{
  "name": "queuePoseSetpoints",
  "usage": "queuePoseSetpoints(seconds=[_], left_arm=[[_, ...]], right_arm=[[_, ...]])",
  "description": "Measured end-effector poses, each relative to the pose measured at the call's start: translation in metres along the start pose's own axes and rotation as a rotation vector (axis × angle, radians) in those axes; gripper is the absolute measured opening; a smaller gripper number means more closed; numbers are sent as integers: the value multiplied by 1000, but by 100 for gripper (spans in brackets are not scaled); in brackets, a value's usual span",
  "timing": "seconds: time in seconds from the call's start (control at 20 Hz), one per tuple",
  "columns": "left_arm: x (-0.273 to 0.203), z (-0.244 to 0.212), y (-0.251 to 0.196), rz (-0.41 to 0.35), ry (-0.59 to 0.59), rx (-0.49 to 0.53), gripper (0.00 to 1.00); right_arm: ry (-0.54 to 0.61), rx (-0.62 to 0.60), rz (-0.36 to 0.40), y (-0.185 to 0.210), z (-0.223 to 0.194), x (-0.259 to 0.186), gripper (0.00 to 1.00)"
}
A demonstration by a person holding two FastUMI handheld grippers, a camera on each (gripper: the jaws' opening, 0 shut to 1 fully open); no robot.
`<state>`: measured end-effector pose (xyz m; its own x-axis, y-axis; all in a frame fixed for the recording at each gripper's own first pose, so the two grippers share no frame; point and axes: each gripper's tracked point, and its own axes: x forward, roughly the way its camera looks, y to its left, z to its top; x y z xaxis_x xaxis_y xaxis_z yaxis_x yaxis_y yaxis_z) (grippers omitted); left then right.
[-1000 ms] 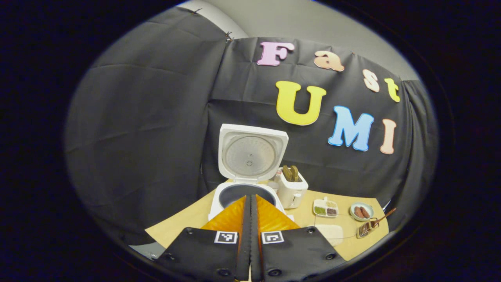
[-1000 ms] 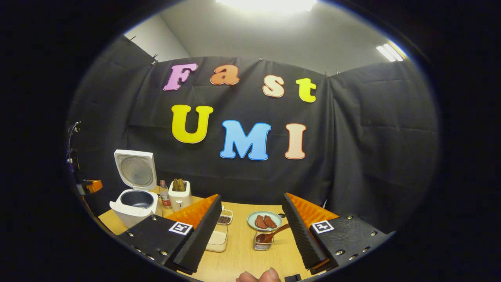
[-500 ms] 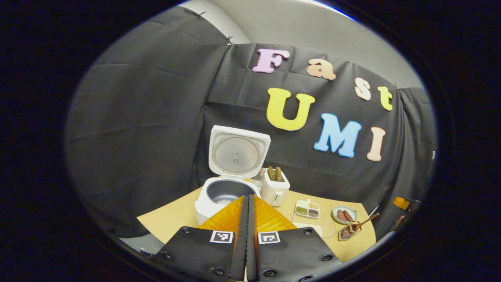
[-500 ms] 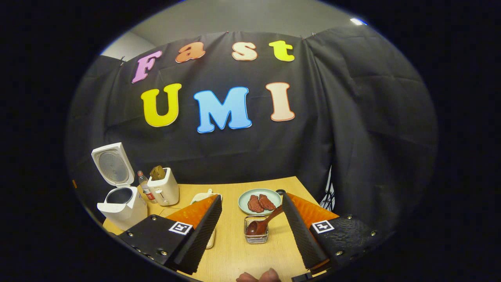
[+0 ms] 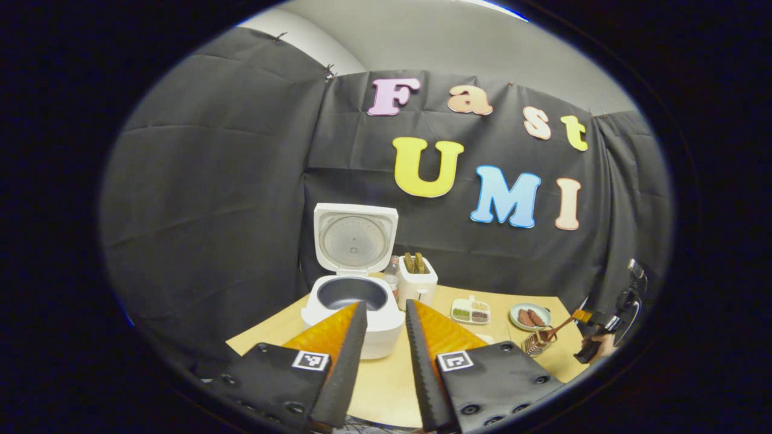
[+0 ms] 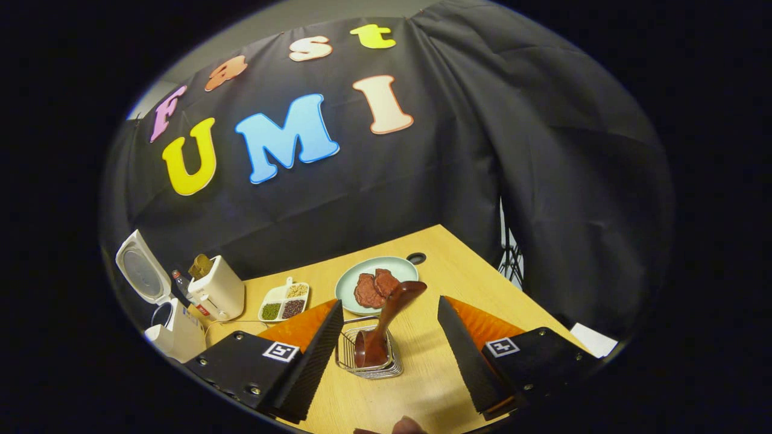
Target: Close the left gripper, press the button to open the rice cooker; take a wooden spoon from the chopstick holder with the right hand, scoop a spoonful of rice and pour it into the rice cooker, then put the wooden spoon back into the chopstick holder.
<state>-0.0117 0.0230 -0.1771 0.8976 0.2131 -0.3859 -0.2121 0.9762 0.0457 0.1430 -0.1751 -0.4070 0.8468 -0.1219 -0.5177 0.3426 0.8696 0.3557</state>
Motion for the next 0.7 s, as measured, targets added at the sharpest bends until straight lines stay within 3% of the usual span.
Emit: queuePoseSetpoints(seconds=[0.05,0.1,0.15,0.2,0.3,0.35,0.45,0.5,0.55,0.6,0.7], left_arm=[[-3,0,0,4,3,11,56],[-4,0,-2,0,6,18,70],[-7,-2,-4,1,14,27,60],[-8,-4,-5,-1,19,34,60],[-10,-10,-9,-4,37,44,72],[-10,-13,-12,-8,46,49,72],[-11,-16,-14,-12,54,65,69],[-11,-17,-15,-15,56,70,66],[-11,-18,-18,-20,57,74,60],[-11,-18,-20,-24,56,78,61],[-12,-19,-21,-28,59,85,67]], right_arm=[[15,11,-7,-4,-6,10,96],[29,22,-9,-7,-14,19,96],[38,37,-8,-8,-18,26,95],[41,51,-6,-10,-20,31,95],[52,58,-1,-8,-27,41,93],[66,65,6,-6,-30,46,93],[76,88,28,0,-32,56,70],[76,94,17,2,-28,58,63],[74,80,-9,0,-28,64,40],[83,79,15,8,-29,63,27],[90,66,46,24,-27,64,21]])
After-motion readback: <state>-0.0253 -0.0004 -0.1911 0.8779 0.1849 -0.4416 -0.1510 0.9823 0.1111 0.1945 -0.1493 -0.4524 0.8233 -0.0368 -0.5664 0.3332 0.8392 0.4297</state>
